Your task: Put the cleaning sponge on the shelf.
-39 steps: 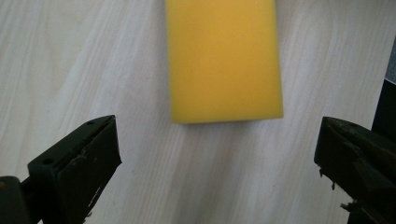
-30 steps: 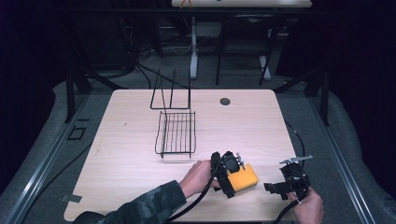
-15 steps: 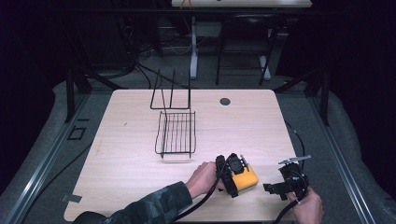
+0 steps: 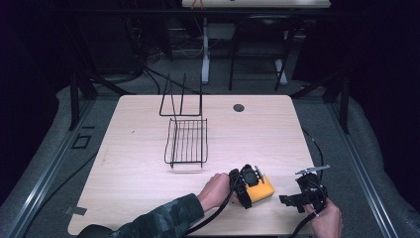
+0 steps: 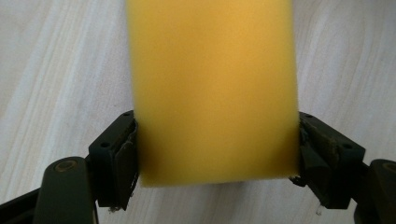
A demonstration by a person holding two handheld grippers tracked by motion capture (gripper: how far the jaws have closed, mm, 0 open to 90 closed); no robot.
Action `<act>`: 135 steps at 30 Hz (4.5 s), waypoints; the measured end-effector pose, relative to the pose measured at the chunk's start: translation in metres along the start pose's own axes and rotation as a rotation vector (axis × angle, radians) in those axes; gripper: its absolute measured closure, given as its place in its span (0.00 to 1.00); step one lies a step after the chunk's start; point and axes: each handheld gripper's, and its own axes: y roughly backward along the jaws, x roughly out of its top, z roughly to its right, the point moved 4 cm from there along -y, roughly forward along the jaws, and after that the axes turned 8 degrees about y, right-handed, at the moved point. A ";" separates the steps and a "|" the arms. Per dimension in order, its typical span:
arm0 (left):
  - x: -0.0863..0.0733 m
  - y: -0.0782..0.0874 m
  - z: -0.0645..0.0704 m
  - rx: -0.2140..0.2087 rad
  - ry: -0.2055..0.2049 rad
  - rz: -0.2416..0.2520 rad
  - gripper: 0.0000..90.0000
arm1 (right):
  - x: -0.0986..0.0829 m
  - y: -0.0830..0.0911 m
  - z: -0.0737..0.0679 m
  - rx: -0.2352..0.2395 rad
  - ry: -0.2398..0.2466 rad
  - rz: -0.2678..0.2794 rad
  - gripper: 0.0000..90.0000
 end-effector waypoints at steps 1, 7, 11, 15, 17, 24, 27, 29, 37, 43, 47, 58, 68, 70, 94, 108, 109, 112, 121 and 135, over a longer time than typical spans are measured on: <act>0.000 0.003 -0.001 -0.003 0.003 0.013 0.26 | 0.000 0.000 0.000 0.000 0.001 0.002 0.10; -0.004 0.015 -0.004 -0.005 -0.001 0.035 0.27 | 0.000 0.000 0.000 -0.003 0.006 -0.001 0.10; -0.008 0.022 -0.004 0.000 -0.005 0.051 0.27 | 0.000 0.000 0.000 0.000 0.001 -0.002 0.10; -0.014 0.027 -0.005 0.008 -0.015 0.056 0.27 | 0.000 -0.001 -0.001 0.000 0.003 -0.001 0.10; -0.015 0.028 -0.005 0.009 -0.010 0.061 0.27 | 0.000 -0.001 0.000 0.000 0.002 -0.001 0.10; -0.024 0.035 -0.009 0.013 -0.008 0.075 0.27 | 0.000 -0.001 -0.001 0.003 0.006 -0.005 0.10; -0.028 0.038 -0.011 0.017 -0.005 0.073 0.27 | 0.000 -0.001 -0.001 0.000 0.007 -0.012 0.10; -0.031 0.040 -0.012 0.016 -0.001 0.082 0.28 | 0.000 -0.001 -0.001 0.001 0.009 -0.014 0.10; -0.043 0.051 -0.019 0.024 0.022 0.112 0.28 | 0.000 -0.001 -0.001 -0.002 0.009 -0.012 0.10; -0.053 0.058 -0.025 0.031 0.033 0.116 0.28 | 0.000 -0.001 -0.001 -0.002 0.009 -0.013 0.10; -0.057 0.065 -0.029 0.042 0.037 0.123 0.28 | 0.000 -0.001 -0.001 -0.003 0.010 -0.016 0.10; -0.066 0.084 -0.039 0.065 0.062 0.159 0.28 | 0.000 0.000 -0.001 -0.002 0.010 -0.011 0.10; -0.069 0.100 -0.049 0.082 0.090 0.197 0.28 | 0.000 -0.001 -0.002 0.002 0.014 -0.011 0.10; -0.070 0.103 -0.052 0.086 0.095 0.204 0.28 | 0.000 -0.001 -0.002 0.001 0.014 -0.010 0.10; -0.083 0.131 -0.088 0.150 0.185 0.271 0.28 | 0.000 -0.001 -0.002 0.004 0.018 -0.010 0.11; -0.091 0.135 -0.105 0.172 0.237 0.294 0.28 | 0.000 -0.002 -0.003 0.004 0.020 -0.011 0.11; -0.091 0.135 -0.106 0.173 0.239 0.291 0.29 | 0.000 -0.001 -0.003 0.005 0.017 -0.018 0.11; -0.093 0.136 -0.110 0.181 0.248 0.294 0.29 | 0.000 -0.001 -0.002 0.001 0.028 -0.016 0.11; -0.098 0.135 -0.119 0.193 0.281 0.296 0.29 | 0.000 -0.001 -0.003 0.004 0.024 -0.020 0.11; -0.109 0.125 -0.140 0.221 0.343 0.288 0.29 | 0.001 -0.002 -0.004 0.009 0.023 -0.016 0.11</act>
